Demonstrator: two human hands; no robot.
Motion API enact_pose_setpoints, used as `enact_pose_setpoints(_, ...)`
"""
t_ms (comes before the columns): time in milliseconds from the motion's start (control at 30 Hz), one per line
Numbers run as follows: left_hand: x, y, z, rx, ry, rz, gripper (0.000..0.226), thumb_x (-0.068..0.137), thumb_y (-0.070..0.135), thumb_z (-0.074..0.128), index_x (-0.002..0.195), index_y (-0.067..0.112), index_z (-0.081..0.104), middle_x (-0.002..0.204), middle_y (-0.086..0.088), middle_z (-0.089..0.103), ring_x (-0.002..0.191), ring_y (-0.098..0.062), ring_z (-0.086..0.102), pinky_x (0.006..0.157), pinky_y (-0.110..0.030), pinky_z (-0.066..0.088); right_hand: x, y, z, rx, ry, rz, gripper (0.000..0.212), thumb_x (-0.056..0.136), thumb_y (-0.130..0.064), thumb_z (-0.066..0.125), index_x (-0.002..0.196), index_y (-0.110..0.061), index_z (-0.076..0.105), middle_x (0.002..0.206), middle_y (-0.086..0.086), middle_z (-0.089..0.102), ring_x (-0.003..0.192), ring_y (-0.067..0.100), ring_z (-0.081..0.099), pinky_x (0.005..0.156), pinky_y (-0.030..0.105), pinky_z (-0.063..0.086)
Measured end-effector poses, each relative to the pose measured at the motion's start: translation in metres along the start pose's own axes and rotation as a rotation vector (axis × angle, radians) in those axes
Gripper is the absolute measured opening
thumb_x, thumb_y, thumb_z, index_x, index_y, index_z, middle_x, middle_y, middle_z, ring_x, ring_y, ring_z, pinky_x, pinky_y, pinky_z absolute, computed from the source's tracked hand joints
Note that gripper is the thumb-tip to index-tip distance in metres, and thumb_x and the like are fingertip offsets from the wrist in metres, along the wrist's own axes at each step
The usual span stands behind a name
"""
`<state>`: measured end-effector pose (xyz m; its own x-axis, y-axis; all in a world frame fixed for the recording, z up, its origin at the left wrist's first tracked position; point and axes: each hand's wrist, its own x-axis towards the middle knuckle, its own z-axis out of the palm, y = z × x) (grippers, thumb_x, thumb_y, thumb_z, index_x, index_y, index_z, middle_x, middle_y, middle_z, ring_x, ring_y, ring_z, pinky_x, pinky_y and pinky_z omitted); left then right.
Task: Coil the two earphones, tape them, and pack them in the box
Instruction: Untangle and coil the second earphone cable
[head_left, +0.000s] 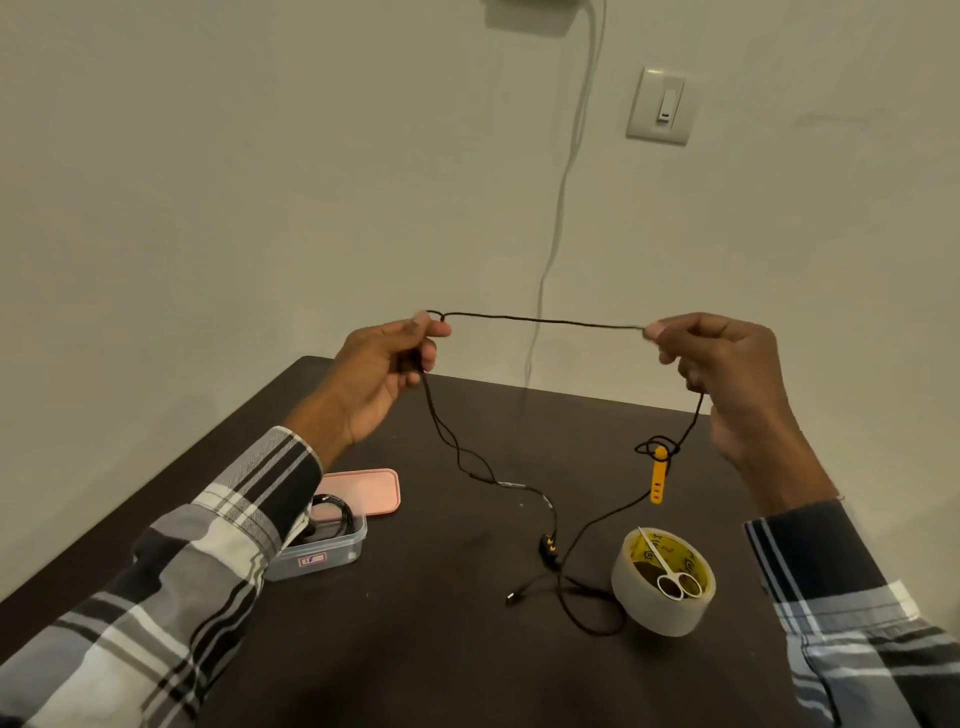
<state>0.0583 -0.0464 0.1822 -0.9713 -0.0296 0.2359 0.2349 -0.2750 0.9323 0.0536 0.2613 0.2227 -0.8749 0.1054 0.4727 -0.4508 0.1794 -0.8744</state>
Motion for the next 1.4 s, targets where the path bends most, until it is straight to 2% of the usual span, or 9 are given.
enact_pose_setpoints(100,0.003,0.004,-0.002,-0.09,0.122,0.024,0.027,0.098,0.029,0.055,0.096,0.007,0.071,0.064,0.004,0.057,0.062,-0.007,0.05,0.048,-0.014,0.038,0.0,0.012,0.001,-0.287,-0.028,-0.083,0.008,0.084,-0.016,0.075,0.076,-0.016,0.076,0.066,-0.002,0.068,0.062,0.012,0.061,0.064,0.025,0.048)
enact_pose_setpoints(200,0.002,0.005,0.002,0.007,0.175,0.078,0.029,0.099,0.032,0.053,0.093,0.011,0.072,0.059,0.006,0.053,0.059,-0.006,0.048,0.048,-0.015,0.033,0.007,0.027,0.007,-0.519,0.023,-0.11,0.01,0.083,-0.026,0.074,0.072,-0.027,0.075,0.07,-0.007,0.07,0.063,0.015,0.061,0.067,0.036,0.051)
enact_pose_setpoints(367,-0.001,0.011,0.019,0.253,0.034,0.096,0.033,0.098,0.041,0.051,0.093,0.017,0.073,0.055,0.006,0.043,0.051,-0.007,0.036,0.05,-0.017,0.03,0.021,0.038,0.033,-0.638,-0.055,-0.047,0.007,0.087,-0.026,0.07,0.086,-0.032,0.072,0.089,-0.014,0.073,0.086,0.011,0.07,0.075,0.033,0.056)
enact_pose_setpoints(533,0.003,0.022,0.045,0.472,-0.167,0.093,0.033,0.1,0.035,0.052,0.091,0.012,0.074,0.049,0.011,0.039,0.049,-0.006,0.033,0.052,-0.015,0.034,0.015,0.01,0.062,-0.163,-0.456,-0.077,0.047,0.088,-0.013,0.074,0.132,-0.023,0.061,0.125,-0.009,0.068,0.119,0.006,0.062,0.097,0.028,0.053)
enact_pose_setpoints(667,0.008,0.03,0.058,0.542,-0.232,0.147,0.031,0.098,0.029,0.056,0.083,0.007,0.073,0.046,0.014,0.046,0.046,-0.002,0.037,0.048,-0.013,0.034,0.007,-0.015,0.075,-0.097,-0.612,-0.075,0.026,0.091,-0.02,0.071,0.117,-0.018,0.071,0.087,0.006,0.077,0.084,0.016,0.074,0.084,0.032,0.059)
enact_pose_setpoints(767,0.009,0.03,0.052,0.572,-0.22,0.169,0.03,0.095,0.033,0.06,0.086,0.009,0.075,0.051,0.012,0.05,0.05,-0.002,0.041,0.052,-0.013,0.038,0.011,-0.018,0.071,-0.115,-0.501,-0.097,0.015,0.094,-0.021,0.068,0.097,-0.01,0.077,0.063,0.008,0.065,0.057,0.017,0.062,0.065,0.032,0.06)
enact_pose_setpoints(867,0.008,0.023,0.04,0.556,-0.217,0.112,0.026,0.092,0.034,0.065,0.096,0.011,0.076,0.059,0.007,0.056,0.055,-0.003,0.047,0.056,-0.014,0.042,0.021,-0.021,0.058,-0.063,-0.3,-0.132,0.02,0.095,-0.023,0.066,0.087,-0.007,0.076,0.059,0.005,0.058,0.047,0.014,0.047,0.049,0.026,0.042)
enact_pose_setpoints(1233,0.007,-0.009,0.012,0.635,-0.308,-0.01,0.032,0.093,0.031,0.063,0.098,0.001,0.073,0.076,0.009,0.073,0.076,0.0,0.064,0.071,-0.019,0.047,0.049,-0.03,0.017,0.153,0.243,-0.106,0.022,0.098,-0.029,0.062,0.083,-0.016,0.073,0.059,-0.006,0.06,0.046,0.009,0.03,0.046,0.019,0.026)
enact_pose_setpoints(1400,0.004,-0.015,0.001,0.581,-0.334,-0.065,0.027,0.093,0.031,0.061,0.097,0.006,0.072,0.069,-0.003,0.068,0.075,-0.015,0.07,0.072,-0.022,0.056,0.057,-0.03,0.006,0.221,0.338,-0.061,0.025,0.098,-0.029,0.061,0.079,-0.017,0.071,0.06,-0.006,0.06,0.043,0.007,0.033,0.046,0.021,0.026)
